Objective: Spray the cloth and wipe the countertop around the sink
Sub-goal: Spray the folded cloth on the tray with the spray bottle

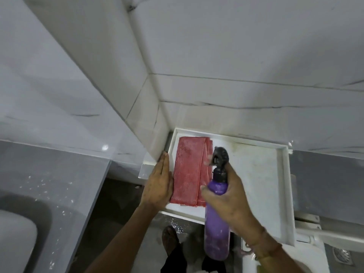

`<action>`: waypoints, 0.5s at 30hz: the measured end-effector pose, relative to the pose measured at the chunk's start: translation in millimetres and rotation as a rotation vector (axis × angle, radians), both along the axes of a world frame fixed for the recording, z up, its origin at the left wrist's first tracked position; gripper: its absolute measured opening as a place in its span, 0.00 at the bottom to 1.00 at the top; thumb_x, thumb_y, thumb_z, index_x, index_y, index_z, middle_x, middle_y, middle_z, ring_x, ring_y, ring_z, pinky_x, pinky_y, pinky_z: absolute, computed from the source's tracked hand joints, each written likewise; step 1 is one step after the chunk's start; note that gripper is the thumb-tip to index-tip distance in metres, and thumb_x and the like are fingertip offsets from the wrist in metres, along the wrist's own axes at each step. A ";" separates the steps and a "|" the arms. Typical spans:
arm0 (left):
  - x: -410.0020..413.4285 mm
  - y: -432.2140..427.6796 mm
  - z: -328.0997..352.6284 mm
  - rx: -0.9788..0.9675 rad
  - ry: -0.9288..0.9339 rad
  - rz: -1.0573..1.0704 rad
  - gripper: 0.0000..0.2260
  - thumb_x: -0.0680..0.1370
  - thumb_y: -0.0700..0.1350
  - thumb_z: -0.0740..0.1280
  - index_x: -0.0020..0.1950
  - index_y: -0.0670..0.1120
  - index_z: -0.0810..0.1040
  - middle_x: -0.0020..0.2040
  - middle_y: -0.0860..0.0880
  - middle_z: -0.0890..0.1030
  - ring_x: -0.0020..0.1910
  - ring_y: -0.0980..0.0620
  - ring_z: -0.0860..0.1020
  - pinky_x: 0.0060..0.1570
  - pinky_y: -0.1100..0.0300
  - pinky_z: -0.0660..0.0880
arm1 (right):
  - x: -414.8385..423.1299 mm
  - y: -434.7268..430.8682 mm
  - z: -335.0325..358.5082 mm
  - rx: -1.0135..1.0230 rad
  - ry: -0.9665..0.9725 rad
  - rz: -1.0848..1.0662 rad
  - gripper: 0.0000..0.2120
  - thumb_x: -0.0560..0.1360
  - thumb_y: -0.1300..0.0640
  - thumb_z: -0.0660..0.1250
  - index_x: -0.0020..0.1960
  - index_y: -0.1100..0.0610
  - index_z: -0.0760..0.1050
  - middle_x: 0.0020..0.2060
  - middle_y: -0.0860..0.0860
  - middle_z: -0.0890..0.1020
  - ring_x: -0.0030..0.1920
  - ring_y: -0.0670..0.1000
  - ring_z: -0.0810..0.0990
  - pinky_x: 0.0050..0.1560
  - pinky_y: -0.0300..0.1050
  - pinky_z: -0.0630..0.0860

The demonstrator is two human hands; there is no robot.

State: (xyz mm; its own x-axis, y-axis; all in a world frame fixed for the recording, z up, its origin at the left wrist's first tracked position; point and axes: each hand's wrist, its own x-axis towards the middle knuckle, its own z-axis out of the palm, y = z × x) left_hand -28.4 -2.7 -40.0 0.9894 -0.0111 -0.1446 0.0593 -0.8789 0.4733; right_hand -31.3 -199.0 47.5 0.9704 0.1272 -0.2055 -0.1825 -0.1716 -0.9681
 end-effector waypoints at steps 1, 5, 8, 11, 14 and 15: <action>-0.9 1.3 -0.2 -0.003 -0.017 -0.005 0.27 0.83 0.47 0.52 0.78 0.41 0.45 0.79 0.42 0.52 0.78 0.46 0.54 0.76 0.52 0.55 | -4.2 5.9 -4.3 -0.006 0.047 0.005 0.23 0.65 0.66 0.73 0.52 0.44 0.75 0.43 0.41 0.81 0.41 0.43 0.81 0.43 0.39 0.80; -1.0 0.9 0.1 0.000 -0.046 -0.013 0.26 0.83 0.45 0.52 0.77 0.39 0.46 0.79 0.40 0.52 0.78 0.45 0.54 0.76 0.57 0.49 | -14.1 21.8 -12.6 -0.001 0.254 0.003 0.16 0.65 0.67 0.73 0.46 0.49 0.77 0.40 0.51 0.82 0.40 0.53 0.82 0.44 0.52 0.83; -1.4 2.3 -1.3 -0.006 -0.033 -0.017 0.26 0.83 0.46 0.50 0.78 0.40 0.44 0.80 0.41 0.50 0.79 0.46 0.52 0.77 0.55 0.51 | -17.9 29.4 -13.5 0.038 0.354 0.004 0.16 0.66 0.67 0.73 0.44 0.48 0.77 0.34 0.46 0.83 0.34 0.49 0.83 0.36 0.43 0.83; -1.0 2.1 -1.5 -0.001 -0.022 -0.016 0.27 0.83 0.46 0.50 0.78 0.40 0.43 0.80 0.42 0.49 0.79 0.46 0.51 0.78 0.53 0.52 | -20.7 32.5 -14.6 0.020 0.376 0.007 0.15 0.66 0.67 0.73 0.44 0.48 0.77 0.33 0.46 0.83 0.34 0.48 0.84 0.35 0.40 0.81; -0.9 2.9 -0.3 -0.003 -0.006 -0.014 0.27 0.83 0.47 0.50 0.78 0.40 0.43 0.80 0.42 0.49 0.79 0.46 0.50 0.78 0.53 0.51 | -23.5 35.2 -15.5 0.029 0.379 -0.019 0.13 0.66 0.68 0.72 0.43 0.51 0.77 0.32 0.47 0.83 0.32 0.47 0.83 0.33 0.38 0.80; -1.0 2.9 -0.1 -0.005 -0.005 -0.017 0.27 0.83 0.47 0.50 0.78 0.40 0.43 0.80 0.42 0.49 0.79 0.47 0.50 0.78 0.52 0.52 | -22.9 35.8 -15.2 0.036 0.370 -0.030 0.13 0.66 0.67 0.72 0.43 0.50 0.78 0.33 0.47 0.83 0.32 0.47 0.83 0.34 0.39 0.80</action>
State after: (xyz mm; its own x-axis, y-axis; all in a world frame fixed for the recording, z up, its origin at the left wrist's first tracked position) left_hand -29.4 0.2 -40.1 0.9897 -0.0290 -0.1399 0.0419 -0.8774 0.4779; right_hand -54.2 -163.2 32.4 0.8348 0.1134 -0.5387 -0.5255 -0.1276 -0.8412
